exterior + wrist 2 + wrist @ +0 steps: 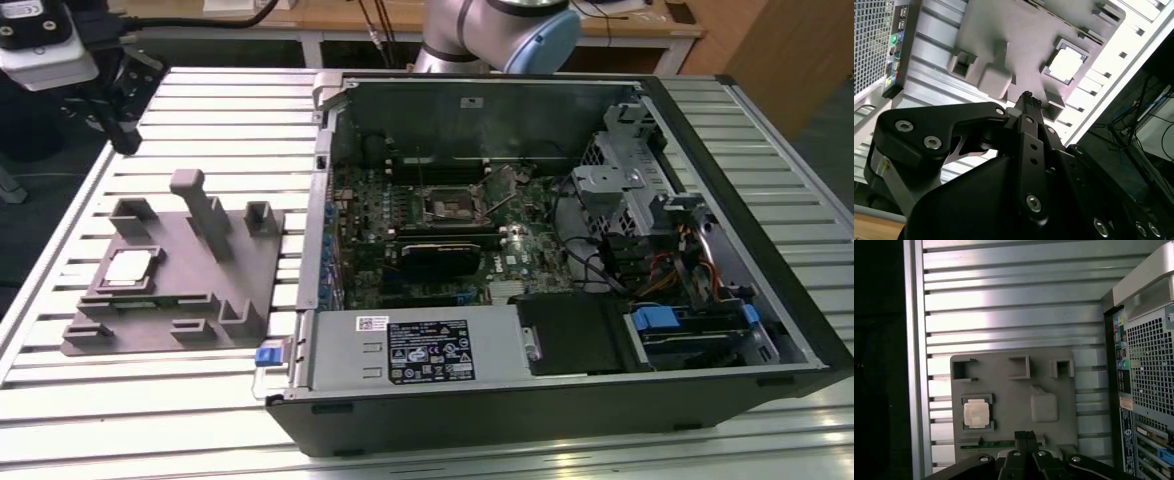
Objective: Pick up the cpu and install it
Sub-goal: 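Reach for the cpu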
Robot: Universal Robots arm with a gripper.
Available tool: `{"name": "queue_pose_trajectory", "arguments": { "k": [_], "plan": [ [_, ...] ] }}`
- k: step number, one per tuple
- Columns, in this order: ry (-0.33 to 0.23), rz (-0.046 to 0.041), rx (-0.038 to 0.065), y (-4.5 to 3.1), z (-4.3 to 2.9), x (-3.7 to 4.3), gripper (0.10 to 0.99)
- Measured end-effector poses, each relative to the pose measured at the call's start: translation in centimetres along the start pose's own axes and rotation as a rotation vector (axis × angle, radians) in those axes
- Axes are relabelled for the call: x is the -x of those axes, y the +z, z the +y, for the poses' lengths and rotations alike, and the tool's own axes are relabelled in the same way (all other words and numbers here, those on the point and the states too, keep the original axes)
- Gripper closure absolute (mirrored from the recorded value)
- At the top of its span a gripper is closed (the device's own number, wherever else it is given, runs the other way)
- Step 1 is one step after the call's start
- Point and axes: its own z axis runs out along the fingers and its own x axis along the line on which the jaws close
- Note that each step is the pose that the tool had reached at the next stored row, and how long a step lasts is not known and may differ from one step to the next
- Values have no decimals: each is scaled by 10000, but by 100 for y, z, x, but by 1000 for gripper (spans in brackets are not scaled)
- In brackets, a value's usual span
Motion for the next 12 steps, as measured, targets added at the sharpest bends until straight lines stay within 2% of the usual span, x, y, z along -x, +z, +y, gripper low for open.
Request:
{"name": "queue_pose_trajectory", "arguments": {
  "k": [12],
  "plan": [
    [0, -1, 1, 33, -22, -271, 980]
  ]
}}
